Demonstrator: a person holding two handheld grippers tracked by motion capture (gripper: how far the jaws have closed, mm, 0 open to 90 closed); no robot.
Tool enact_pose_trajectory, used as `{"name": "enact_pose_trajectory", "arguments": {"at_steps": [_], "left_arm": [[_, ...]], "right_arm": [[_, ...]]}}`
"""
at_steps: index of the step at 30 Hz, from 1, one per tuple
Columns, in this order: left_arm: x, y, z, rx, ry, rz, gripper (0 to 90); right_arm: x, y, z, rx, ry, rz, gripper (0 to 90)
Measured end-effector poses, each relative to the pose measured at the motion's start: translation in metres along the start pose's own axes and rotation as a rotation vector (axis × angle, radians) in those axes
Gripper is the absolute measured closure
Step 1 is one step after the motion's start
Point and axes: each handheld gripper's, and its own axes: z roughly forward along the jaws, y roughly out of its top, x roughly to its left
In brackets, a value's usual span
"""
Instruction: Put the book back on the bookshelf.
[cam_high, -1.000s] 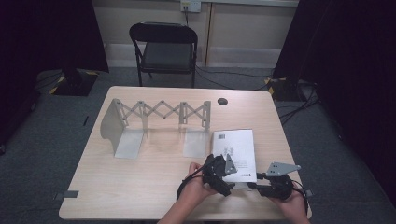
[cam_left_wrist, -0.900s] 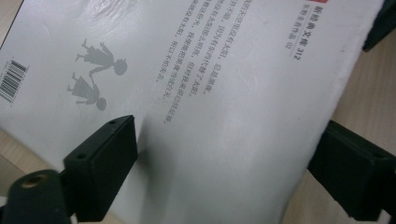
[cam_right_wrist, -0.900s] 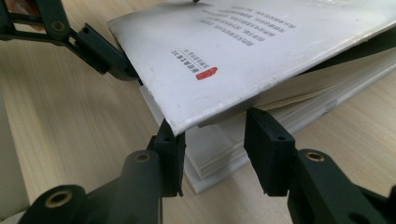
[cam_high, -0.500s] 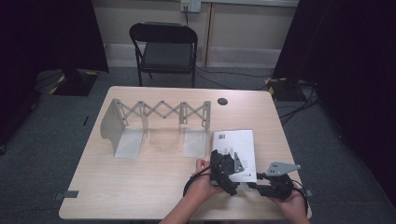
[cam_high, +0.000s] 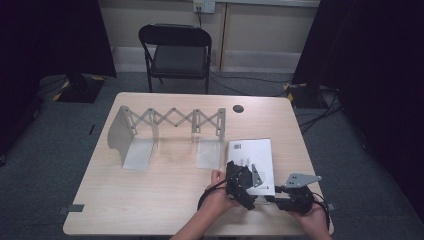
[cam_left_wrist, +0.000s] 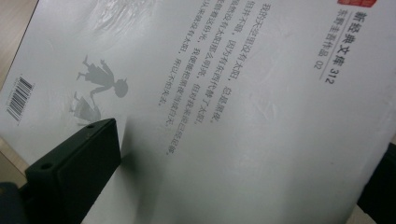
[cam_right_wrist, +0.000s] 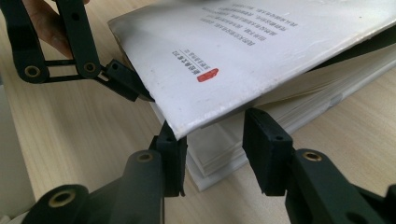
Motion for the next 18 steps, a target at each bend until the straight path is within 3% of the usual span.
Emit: {"name": "enact_pose_trajectory", "arguments": {"at_steps": [13, 14, 18], "left_arm": [[-0.0023, 0.0055, 0.0015, 0.006, -0.001, 0.017, 0.0], [-0.0025, 0.0069, 0.0018, 0.023, 0.01, 0.038, 0.0], [-0.0037, 0.0083, 0.004, 0.018, 0.027, 0.04, 0.0]], "right_arm": [[0.0002, 0.0014, -0.0005, -0.003, 0.002, 0.006, 60.6], [0.0, 0.0015, -0.0006, -0.002, 0.003, 0.008, 60.6], [0.0002, 0.0022, -0.0008, -0.002, 0.003, 0.014, 60.6]]}}
